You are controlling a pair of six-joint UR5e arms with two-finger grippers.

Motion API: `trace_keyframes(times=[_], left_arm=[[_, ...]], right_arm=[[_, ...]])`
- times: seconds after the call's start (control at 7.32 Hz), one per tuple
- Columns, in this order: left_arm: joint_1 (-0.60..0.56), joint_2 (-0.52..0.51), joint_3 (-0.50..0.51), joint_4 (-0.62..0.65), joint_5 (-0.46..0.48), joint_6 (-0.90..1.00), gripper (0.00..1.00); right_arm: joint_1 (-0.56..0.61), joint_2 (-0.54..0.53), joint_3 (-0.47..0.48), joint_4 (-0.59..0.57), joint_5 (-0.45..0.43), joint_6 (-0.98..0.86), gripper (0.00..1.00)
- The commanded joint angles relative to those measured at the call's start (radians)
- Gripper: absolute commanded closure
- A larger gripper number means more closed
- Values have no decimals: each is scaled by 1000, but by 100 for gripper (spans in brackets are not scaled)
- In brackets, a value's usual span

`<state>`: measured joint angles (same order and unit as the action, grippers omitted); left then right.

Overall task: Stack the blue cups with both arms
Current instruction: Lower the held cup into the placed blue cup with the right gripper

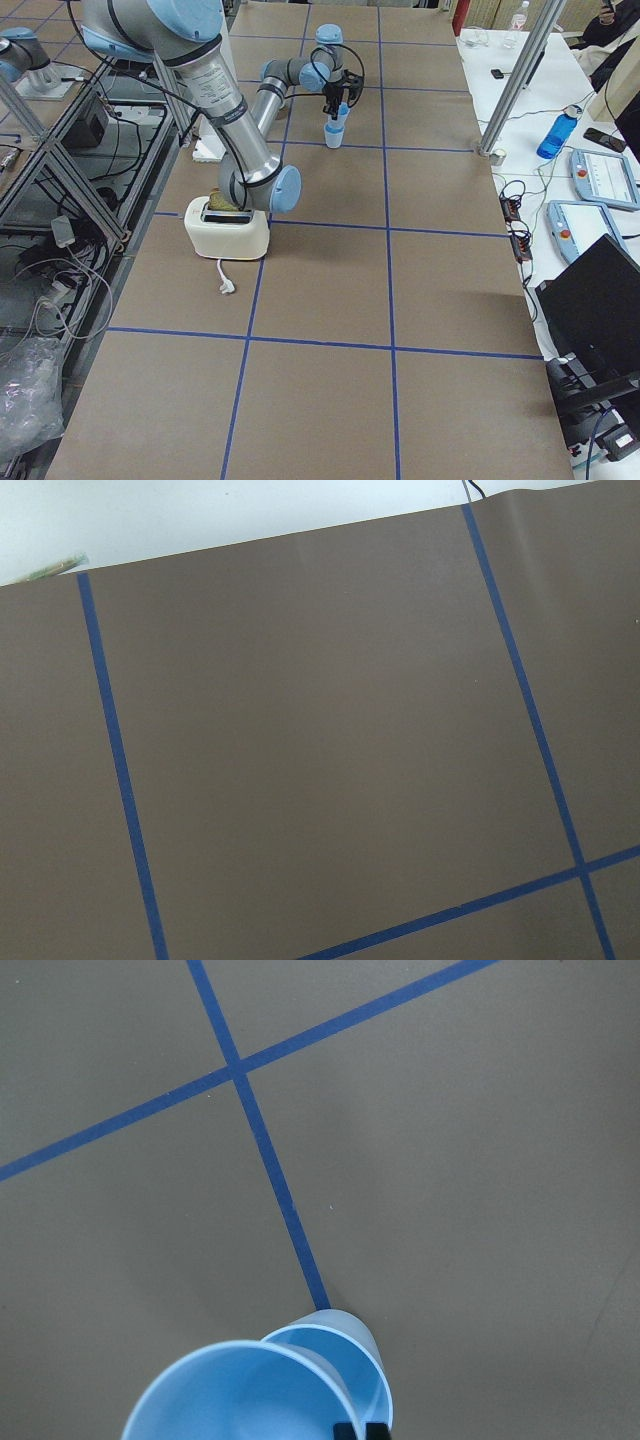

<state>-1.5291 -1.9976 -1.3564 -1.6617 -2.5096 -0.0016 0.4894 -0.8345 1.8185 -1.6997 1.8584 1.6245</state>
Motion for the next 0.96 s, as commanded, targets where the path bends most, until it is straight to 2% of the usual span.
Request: trace_keyframes(times=[0.0, 0.55, 0.68, 0.82], left_arm=[[1, 0, 0, 0, 0, 0, 2], [1, 2, 3, -7, 0, -1, 2], [1, 2, 3, -7, 0, -1, 2], [1, 3, 3, -7, 0, -1, 2]], right_arm=[[-2, 0, 1, 0, -1, -2, 100], [-2, 0, -1, 0, -38, -2, 100], [0, 0, -2, 0, -36, -9, 74], [-2, 6, -2, 0, -39, 0, 1]])
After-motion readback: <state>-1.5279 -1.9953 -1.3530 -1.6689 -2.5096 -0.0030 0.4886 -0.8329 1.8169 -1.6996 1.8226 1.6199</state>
